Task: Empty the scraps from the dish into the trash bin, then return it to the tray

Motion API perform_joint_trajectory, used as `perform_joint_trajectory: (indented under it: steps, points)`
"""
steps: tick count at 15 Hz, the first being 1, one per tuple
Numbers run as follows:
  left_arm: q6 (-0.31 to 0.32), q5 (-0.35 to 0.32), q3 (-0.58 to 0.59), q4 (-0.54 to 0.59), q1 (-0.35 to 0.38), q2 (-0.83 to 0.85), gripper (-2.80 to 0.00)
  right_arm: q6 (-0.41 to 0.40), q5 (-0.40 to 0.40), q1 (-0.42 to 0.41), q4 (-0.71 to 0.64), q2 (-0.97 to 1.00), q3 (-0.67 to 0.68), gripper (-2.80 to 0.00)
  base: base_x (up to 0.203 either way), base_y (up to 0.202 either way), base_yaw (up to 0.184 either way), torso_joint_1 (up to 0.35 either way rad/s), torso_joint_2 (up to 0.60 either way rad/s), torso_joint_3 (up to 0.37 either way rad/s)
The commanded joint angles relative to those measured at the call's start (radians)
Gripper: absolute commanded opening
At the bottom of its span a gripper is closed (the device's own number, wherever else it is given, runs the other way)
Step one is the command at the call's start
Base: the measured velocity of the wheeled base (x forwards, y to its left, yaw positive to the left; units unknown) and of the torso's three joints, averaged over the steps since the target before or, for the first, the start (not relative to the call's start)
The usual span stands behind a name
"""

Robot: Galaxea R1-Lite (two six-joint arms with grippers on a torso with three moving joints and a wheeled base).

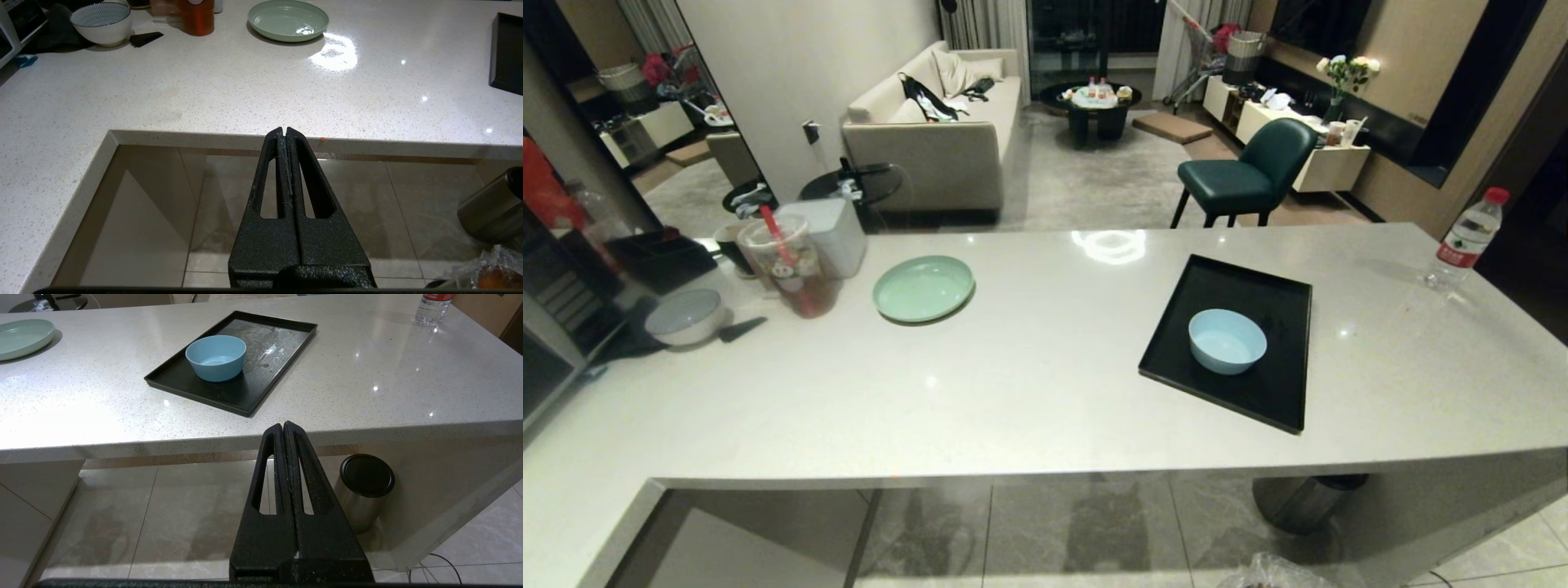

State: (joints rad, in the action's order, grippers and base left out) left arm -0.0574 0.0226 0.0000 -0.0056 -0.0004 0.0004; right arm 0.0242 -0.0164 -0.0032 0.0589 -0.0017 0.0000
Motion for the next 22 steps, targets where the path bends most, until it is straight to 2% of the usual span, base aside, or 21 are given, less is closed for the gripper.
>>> perform_joint_trajectory:
  steps: [1,22]
  points:
    - [-0.001,0.000,0.000,-0.001,0.000,0.001,-2.80,0.000,0.000,0.000,0.001,0.002,0.000,-2.80,0.000,0.000,0.000,0.000,0.00,0.000]
    - [-0.001,0.000,0.000,-0.001,0.000,0.001,-2.80,0.000,0.000,0.000,0.001,0.002,0.000,-2.80,0.000,0.000,0.000,0.000,0.00,0.000]
